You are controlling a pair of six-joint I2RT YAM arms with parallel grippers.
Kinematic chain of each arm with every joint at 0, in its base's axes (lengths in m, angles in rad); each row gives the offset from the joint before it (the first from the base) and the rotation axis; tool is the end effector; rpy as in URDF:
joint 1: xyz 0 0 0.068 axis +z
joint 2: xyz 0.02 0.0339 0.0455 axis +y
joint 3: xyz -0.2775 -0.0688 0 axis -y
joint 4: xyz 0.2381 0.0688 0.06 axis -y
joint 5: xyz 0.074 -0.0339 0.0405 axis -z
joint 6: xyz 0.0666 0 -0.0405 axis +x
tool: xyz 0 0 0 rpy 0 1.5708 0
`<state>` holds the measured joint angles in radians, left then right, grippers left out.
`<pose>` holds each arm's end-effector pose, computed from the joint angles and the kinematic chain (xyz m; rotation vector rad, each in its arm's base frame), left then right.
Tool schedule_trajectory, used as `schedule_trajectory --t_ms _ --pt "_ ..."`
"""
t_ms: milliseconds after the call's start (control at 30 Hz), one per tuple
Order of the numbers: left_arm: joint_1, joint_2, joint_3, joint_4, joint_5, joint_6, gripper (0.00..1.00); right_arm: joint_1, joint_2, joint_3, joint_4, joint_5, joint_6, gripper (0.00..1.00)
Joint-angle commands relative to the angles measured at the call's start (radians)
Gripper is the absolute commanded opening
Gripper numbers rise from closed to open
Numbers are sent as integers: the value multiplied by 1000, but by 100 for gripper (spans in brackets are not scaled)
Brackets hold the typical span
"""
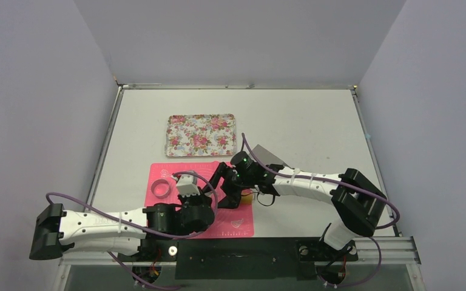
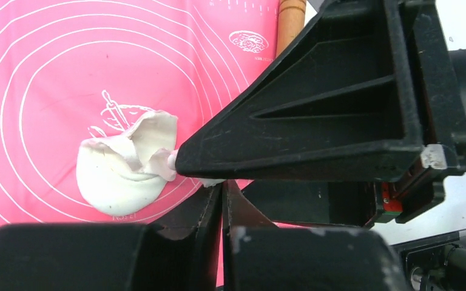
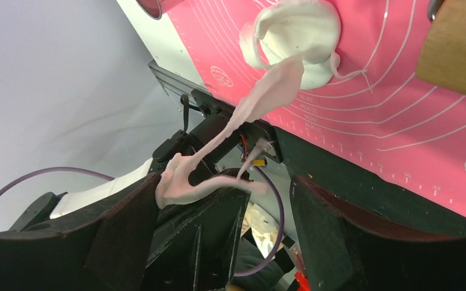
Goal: Roll out the dumpling wrappers from the dough
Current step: Remove the dumpling wrapper from the work surface.
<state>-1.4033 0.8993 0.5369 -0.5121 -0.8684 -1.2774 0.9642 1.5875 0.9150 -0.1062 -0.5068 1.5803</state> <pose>0.0779 -0.1555 0.2127 -0.2209 2.1213 -0.5204 0.1686 0.2997 0.1967 -0.5246 -2.5857 -1.2481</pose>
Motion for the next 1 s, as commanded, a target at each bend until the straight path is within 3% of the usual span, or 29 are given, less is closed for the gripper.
schedule_trajectory --t_ms 0,200,333,400,500,567,667,800,967 --pt "-40 17 76 -62 -76 -84 0 10 -63 -16 29 29 10 72" --pt "-116 8 70 -85 -69 -110 0 -14 -82 -29 21 35 -6 72" --pt "-175 -38 48 -206 -14 -136 0 -67 -123 -54 16 31 -45 72" --pt "-190 -103 21 -249 -6 -152 9 -87 -125 -41 9 -56 -105 72" --pt "-193 -304 -64 -215 -36 -88 29 -84 -97 35 -161 -147 -327 72" --pt "-192 -473 -148 -100 -42 25 33 -78 -84 89 -261 -153 -430 73" --pt "-192 -770 -267 85 -35 169 36 -82 -73 95 -273 -179 -455 73" --pt "-192 -1020 -391 166 -30 297 39 -77 -54 98 -262 -213 -458 73" --pt "-192 -794 -378 357 -43 422 41 -74 -34 103 -246 -254 -441 73"
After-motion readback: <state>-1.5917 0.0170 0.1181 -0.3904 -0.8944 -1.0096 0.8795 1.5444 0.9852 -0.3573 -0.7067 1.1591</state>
